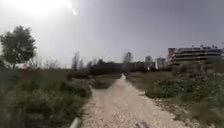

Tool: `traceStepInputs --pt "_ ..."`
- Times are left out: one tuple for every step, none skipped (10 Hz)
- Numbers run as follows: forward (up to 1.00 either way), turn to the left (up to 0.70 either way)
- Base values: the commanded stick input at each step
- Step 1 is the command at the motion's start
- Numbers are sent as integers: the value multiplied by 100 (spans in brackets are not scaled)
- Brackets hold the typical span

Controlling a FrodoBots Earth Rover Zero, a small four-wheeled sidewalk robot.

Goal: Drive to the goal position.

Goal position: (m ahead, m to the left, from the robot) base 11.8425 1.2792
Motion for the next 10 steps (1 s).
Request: traceStepInputs --pt "100 -34" --pt "100 -14" --pt "100 0" --pt "100 0" --pt "100 0" --pt "100 0" --pt "100 0" --pt "100 0" --pt "100 0" --pt "100 0"
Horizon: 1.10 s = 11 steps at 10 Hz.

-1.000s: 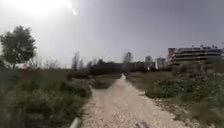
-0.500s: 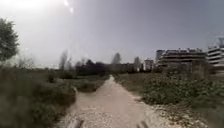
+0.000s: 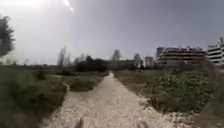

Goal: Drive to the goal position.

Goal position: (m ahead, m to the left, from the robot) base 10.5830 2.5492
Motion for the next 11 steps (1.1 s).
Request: traceStepInputs --pt "100 0" --pt "100 0" --pt "100 0" --pt "100 0" --pt "100 0" --pt "100 0" --pt "100 0" --pt "100 0" --pt "100 0" --pt "100 0" --pt "100 0"
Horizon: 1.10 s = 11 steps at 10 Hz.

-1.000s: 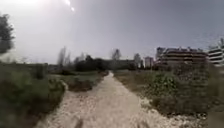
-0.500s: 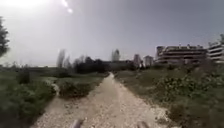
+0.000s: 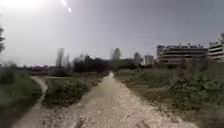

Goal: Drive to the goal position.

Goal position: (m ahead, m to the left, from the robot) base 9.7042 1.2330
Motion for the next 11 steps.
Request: traceStepInputs --pt "100 1" --pt "100 9" --pt "100 12" --pt "100 14" --pt "100 0" --pt "100 0" --pt "100 0" --pt "100 0" --pt "100 0" --pt "100 0" --pt "100 0"
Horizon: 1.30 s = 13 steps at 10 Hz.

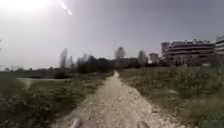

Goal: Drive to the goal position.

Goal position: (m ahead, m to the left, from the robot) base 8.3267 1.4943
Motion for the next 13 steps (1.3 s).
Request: traceStepInputs --pt "100 0" --pt "100 0" --pt "100 0" --pt "100 0" --pt "100 3" --pt "100 11" --pt "100 7" --pt "100 2" --pt "100 0" --pt "100 0" --pt "100 0" --pt "100 0" --pt "100 0"
